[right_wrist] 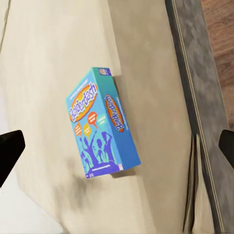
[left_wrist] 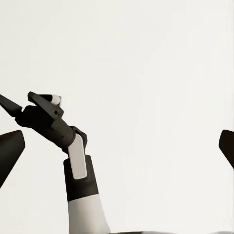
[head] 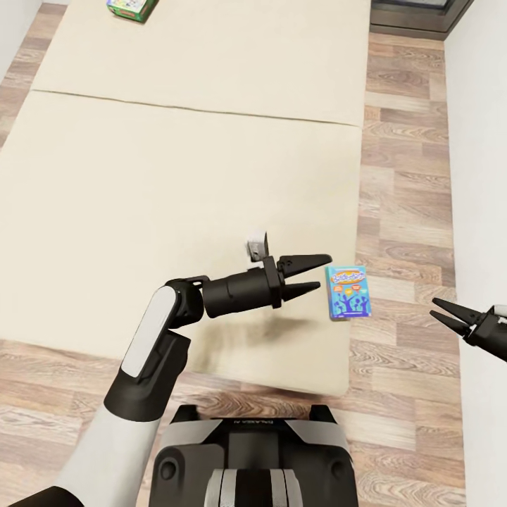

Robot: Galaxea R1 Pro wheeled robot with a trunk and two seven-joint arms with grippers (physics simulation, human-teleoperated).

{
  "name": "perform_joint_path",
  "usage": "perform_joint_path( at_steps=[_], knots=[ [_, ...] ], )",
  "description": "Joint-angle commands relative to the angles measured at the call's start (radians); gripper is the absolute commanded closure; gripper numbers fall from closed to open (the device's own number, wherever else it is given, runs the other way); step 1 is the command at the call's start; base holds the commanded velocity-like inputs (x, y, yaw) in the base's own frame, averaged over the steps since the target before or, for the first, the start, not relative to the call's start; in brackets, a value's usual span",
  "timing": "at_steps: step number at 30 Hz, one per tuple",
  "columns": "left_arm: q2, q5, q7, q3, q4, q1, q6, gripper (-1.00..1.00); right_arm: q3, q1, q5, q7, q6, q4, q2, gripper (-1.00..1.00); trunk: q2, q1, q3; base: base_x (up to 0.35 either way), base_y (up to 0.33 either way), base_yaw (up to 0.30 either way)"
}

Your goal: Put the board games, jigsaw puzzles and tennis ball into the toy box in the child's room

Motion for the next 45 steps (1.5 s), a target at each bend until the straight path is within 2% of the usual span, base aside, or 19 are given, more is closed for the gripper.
perform_joint_path(
  at_steps=[1,8,17,28,45],
  knots=[
    [0.000,0.011,0.010,0.001,0.000,0.000,0.002,-1.00,-0.001,-0.001,0.003,0.005,0.004,0.000,0.000,-1.00,-0.008,0.004,-0.004,0.000,0.000,0.000],
    [-0.001,0.012,-0.034,-0.002,0.000,0.000,-0.007,-1.00,0.023,-0.001,-0.003,0.020,0.004,0.025,-0.006,-1.00,-0.057,0.031,-0.026,0.000,0.000,0.000],
    [0.000,0.012,-0.047,-0.003,0.000,0.002,-0.012,-1.00,0.033,0.001,-0.005,0.054,0.004,0.033,-0.007,-1.00,-0.120,0.065,-0.054,0.000,0.000,0.000],
    [0.001,0.012,-0.048,-0.003,0.000,0.003,-0.015,-1.00,0.037,0.000,-0.005,0.072,0.004,0.019,-0.010,-1.00,-0.120,0.065,-0.050,0.000,0.000,0.000],
    [0.001,0.012,-0.045,-0.004,0.000,0.004,-0.017,-1.00,0.038,-0.003,-0.003,0.075,0.004,0.011,-0.013,-1.00,-0.120,0.065,-0.027,0.000,0.000,0.000]
  ],
)
